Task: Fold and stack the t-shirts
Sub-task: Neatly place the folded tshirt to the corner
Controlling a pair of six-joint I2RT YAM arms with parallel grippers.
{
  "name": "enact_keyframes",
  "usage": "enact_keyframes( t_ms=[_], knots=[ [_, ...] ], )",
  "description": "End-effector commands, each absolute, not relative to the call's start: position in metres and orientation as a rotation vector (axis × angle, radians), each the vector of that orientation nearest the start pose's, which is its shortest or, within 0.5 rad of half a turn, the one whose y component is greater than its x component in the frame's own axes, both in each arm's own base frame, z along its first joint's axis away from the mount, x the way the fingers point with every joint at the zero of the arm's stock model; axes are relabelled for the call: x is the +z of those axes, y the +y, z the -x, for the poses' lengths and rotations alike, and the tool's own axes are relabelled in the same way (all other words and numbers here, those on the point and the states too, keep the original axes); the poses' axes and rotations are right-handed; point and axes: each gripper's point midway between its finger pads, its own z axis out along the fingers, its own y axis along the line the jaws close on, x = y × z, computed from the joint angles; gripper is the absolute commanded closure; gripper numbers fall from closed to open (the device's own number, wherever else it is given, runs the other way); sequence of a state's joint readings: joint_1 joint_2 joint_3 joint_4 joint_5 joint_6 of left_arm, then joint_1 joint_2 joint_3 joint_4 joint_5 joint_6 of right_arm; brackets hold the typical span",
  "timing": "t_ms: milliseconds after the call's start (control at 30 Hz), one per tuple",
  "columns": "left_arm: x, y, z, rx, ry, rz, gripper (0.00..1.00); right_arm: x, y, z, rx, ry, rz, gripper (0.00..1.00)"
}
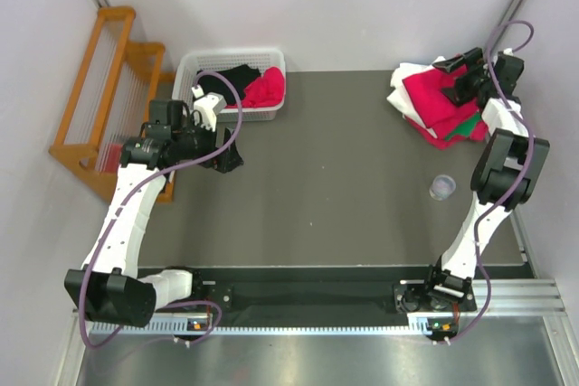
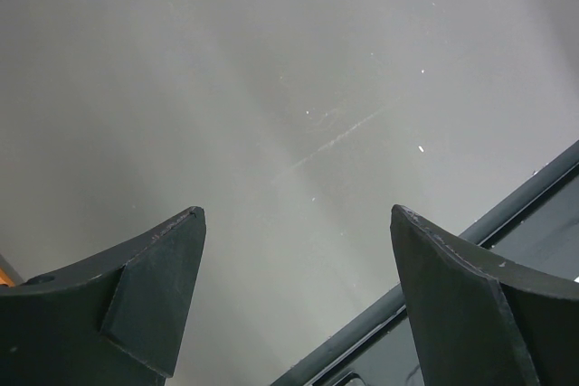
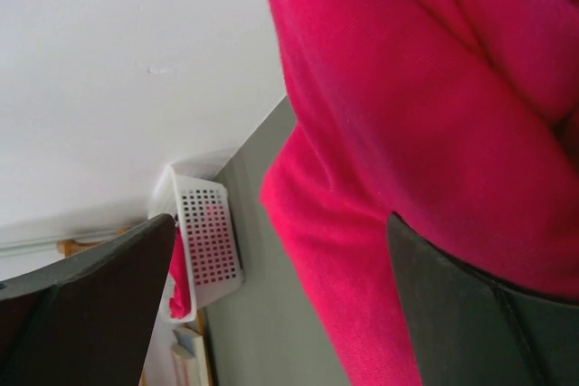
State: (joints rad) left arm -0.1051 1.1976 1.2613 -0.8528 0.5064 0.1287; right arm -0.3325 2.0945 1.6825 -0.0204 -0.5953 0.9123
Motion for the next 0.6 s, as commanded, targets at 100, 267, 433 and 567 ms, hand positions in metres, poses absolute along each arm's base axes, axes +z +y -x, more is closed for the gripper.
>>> enact_keyframes(
  t_ms=[100,267,433,567],
  knots=[
    [0.256,-0.112,-0.294,-0.575,2.198,-0.522,0.12,0.161,-0.082,-0.576,0.897,1.897,-0.953,0.00],
    [0.262,-0.113,-0.294,-0.576,2.188,-0.526,0.12,0.107,-0.092,-0.563,0.809,1.965,-1.029,0.00],
    [0.256,-0.109,-0.289,-0.558,2.204,-0.522,0.12,0.078,-0.092,-0.560,0.804,2.014,-1.030,0.00],
    [0.255,-0.108,-0.288,-0.555,2.206,-0.521,0.12,0.122,-0.087,-0.569,0.851,1.952,-0.936,0.00]
  ],
)
